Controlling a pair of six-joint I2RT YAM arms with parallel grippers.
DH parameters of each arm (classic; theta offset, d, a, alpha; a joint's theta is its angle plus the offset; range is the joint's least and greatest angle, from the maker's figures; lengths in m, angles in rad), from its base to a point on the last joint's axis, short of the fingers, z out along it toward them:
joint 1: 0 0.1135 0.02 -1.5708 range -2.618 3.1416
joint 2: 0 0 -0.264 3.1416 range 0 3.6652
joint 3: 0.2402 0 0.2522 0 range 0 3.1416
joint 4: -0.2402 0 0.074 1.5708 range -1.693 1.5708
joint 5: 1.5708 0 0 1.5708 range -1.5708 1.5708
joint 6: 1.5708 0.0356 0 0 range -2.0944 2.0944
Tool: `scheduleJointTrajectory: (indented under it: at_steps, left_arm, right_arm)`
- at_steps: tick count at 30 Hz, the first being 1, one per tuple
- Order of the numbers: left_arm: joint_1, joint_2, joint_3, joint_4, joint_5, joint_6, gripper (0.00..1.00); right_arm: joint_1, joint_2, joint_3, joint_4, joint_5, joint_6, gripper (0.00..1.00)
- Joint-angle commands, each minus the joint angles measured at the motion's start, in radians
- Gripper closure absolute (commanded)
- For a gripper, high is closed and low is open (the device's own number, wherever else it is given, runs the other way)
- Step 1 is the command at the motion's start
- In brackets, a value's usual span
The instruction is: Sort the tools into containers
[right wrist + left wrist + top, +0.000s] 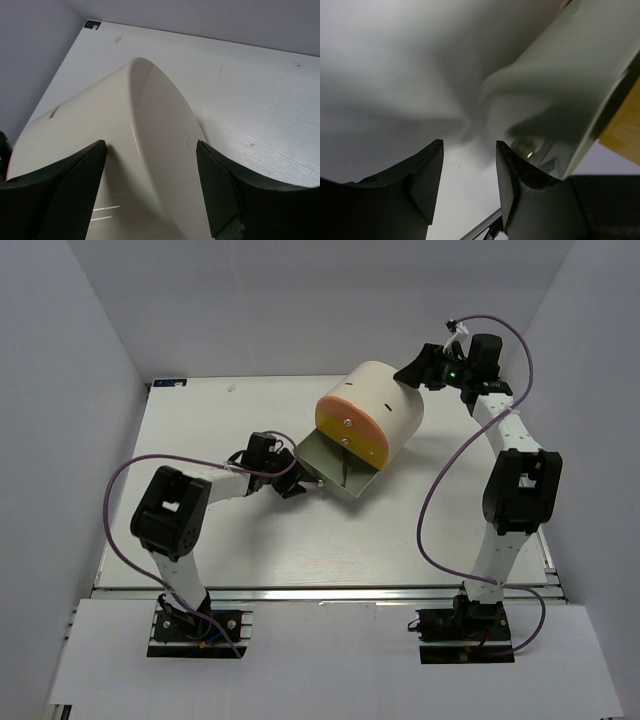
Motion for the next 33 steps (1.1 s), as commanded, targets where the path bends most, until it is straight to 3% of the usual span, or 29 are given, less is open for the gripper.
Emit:
scheduleJointTrajectory:
  at_steps: [1,2,3,6,16,20,23,24,26,27,28,30,31,33]
  left_arm:
    - [0.009,0.056,0.103,0.117,0.09,0.028,0.44]
    - [0.007,0.097,0.148,0.121,0.097,0.026,0.44]
    - [0.007,0.118,0.169,0.127,0.102,0.026,0.44]
    - [0.009,0.191,0.257,0.124,0.117,0.026,0.44]
    - [0.004,0.398,0.541,0.113,0.188,0.0,0.47]
    - [0.003,0.429,0.578,0.108,0.188,-0.009,0.5]
    - [0.004,0.405,0.533,0.084,0.162,-0.003,0.74]
    - [0.007,0.362,0.508,0.058,0.147,0.0,0.89]
    - [0.012,0.302,0.442,0.041,0.082,0.015,0.92]
    - [0.021,0.235,0.368,0.035,0.064,0.021,0.9]
    - [0.024,0.201,0.332,0.029,0.046,0.035,0.86]
    - [0.039,0.095,0.239,0.016,-0.001,0.047,0.71]
    - [0.044,0.061,0.214,-0.005,-0.014,0.066,0.58]
    - [0.056,-0.008,0.16,-0.059,-0.063,0.093,0.5]
  right_arm:
    - [-0.008,0.023,0.07,0.042,-0.06,0.051,0.25]
    - [-0.008,0.025,0.064,0.077,-0.097,0.056,0.31]
    - [-0.008,0.026,0.047,0.082,-0.116,0.058,0.43]
    - [-0.008,0.023,0.016,0.092,-0.16,0.07,0.59]
    - [-0.008,-0.007,-0.054,0.059,-0.174,0.062,0.61]
    - [-0.008,-0.021,-0.074,0.055,-0.165,0.054,0.6]
    - [-0.008,-0.029,-0.07,0.055,-0.154,0.048,0.53]
    - [-0.008,-0.031,-0.062,0.055,-0.151,0.048,0.48]
    - [-0.042,-0.04,-0.053,0.029,-0.131,0.047,0.23]
    - [-0.045,-0.044,-0.045,0.029,-0.127,0.045,0.13]
    - [-0.051,-0.05,-0.039,0.029,-0.122,0.047,0.11]
    - [-0.069,-0.057,-0.03,0.038,-0.105,0.057,0.11]
    - [-0.077,-0.063,-0.016,0.041,-0.101,0.062,0.11]
    - [-0.106,-0.073,0.004,0.042,-0.091,0.073,0.11]
